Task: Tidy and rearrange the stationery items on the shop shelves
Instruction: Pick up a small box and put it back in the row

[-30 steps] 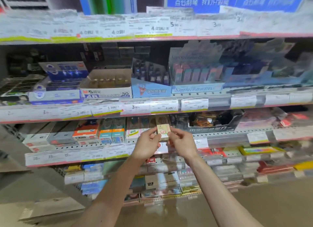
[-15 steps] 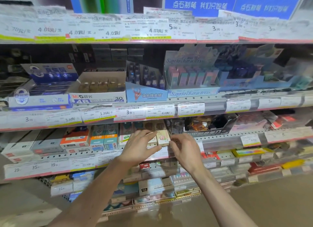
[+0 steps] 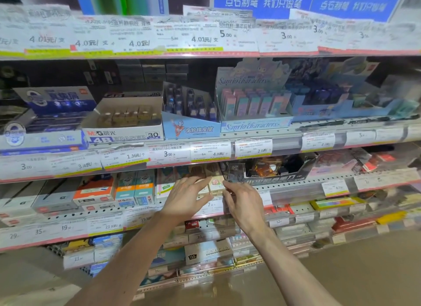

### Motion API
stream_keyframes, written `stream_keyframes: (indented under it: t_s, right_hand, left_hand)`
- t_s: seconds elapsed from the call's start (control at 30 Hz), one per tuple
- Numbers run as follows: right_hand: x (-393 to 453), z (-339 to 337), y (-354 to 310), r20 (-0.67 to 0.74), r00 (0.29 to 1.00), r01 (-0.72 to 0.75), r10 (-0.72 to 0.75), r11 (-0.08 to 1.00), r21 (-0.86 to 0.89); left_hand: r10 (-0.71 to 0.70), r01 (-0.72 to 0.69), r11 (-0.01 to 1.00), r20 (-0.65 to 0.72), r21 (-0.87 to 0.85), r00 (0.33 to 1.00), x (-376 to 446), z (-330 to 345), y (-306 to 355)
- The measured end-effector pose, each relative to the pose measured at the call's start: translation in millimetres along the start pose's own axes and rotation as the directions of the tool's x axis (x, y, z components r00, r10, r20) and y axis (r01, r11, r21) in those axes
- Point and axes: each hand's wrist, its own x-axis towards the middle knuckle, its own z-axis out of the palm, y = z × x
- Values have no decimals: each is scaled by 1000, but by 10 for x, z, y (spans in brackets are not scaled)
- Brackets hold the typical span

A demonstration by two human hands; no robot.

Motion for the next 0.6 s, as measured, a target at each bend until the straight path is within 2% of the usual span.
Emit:
stream_keyframes:
  t_s: [0.37,0.6]
  right_hand:
    - [-33,52,-31,31,996,-79,78,997,25]
    - [-29,31,-41,81,991,-110,106,993,38]
  left_hand:
    - [3,-5,999,-59,-38,998,-31,42,2]
    - [6,-18,992,-95,-125,995,-55,74,25]
